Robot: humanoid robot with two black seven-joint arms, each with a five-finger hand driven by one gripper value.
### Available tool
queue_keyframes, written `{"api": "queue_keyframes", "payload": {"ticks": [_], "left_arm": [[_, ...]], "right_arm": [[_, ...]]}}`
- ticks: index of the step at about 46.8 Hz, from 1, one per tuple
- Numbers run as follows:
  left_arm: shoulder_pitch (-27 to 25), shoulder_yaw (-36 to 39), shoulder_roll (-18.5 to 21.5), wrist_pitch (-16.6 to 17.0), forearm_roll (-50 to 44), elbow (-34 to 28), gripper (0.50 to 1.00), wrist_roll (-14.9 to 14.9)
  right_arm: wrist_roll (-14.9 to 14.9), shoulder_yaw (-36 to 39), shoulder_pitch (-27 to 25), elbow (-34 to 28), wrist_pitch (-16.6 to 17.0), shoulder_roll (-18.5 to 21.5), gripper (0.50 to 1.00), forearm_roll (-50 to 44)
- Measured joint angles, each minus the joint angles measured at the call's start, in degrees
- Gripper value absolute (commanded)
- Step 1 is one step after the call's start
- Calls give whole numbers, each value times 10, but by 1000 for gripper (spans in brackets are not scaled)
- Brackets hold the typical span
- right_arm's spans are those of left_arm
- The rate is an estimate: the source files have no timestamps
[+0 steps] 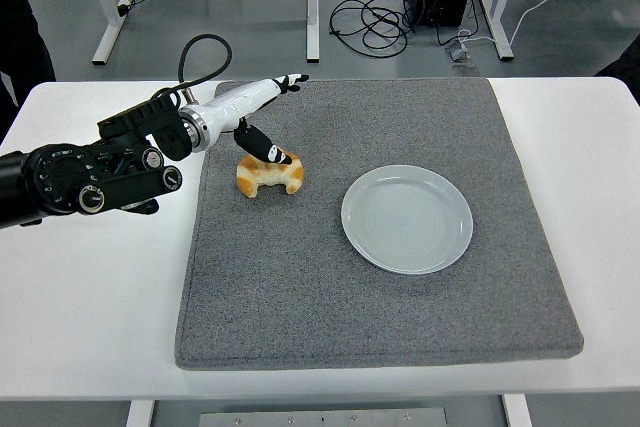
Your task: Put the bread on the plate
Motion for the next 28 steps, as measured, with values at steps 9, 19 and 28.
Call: {"api": "queue_keyframes", "payload": {"ticks": [9,19,28], "left_arm": [[1,25,32,8,25,-23,980,1],[11,38,29,29,51,-22,980,0],[36,40,9,45,52,-7,980,-3]], "right_arm": [[0,0,0,0,0,0,1000,0],[0,0,0,0,0,0,1000,0],[0,0,0,0,0,0,1000,0]]}}
